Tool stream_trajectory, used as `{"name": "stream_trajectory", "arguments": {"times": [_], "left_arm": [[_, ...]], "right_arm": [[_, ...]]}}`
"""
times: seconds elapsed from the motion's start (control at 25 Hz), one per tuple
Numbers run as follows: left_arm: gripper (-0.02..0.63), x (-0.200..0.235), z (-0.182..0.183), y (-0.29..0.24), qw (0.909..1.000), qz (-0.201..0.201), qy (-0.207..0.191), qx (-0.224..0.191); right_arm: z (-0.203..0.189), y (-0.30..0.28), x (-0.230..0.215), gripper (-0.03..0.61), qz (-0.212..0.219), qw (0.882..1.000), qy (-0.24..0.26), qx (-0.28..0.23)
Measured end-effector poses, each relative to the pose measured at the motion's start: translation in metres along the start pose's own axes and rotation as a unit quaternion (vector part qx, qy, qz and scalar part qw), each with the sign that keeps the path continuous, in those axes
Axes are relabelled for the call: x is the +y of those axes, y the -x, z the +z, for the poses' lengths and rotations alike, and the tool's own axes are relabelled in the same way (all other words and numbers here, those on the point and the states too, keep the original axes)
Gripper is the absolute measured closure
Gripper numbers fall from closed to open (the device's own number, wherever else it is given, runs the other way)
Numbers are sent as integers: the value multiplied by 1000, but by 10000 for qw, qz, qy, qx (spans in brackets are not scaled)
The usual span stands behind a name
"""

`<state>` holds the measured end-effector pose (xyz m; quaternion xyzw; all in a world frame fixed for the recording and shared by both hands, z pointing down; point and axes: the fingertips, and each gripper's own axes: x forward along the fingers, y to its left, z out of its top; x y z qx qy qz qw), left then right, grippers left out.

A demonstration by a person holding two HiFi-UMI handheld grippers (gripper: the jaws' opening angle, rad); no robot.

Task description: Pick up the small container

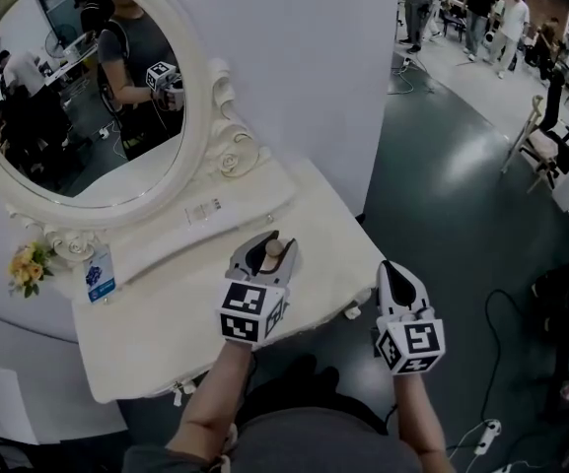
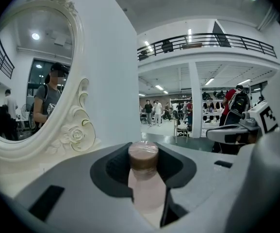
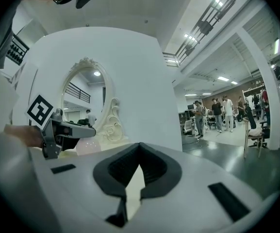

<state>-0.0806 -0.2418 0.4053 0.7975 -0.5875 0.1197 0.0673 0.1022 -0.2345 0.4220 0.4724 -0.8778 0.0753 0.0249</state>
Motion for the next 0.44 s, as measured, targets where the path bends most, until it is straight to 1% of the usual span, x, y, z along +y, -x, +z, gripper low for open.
{"name": "stream_trajectory", "arguments": {"times": [0.44], "left_arm": [[486,-8,-4,11,9999,113,-3,43]], "right_arm": [[1,8,8,575,217,9996,158,13]]}}
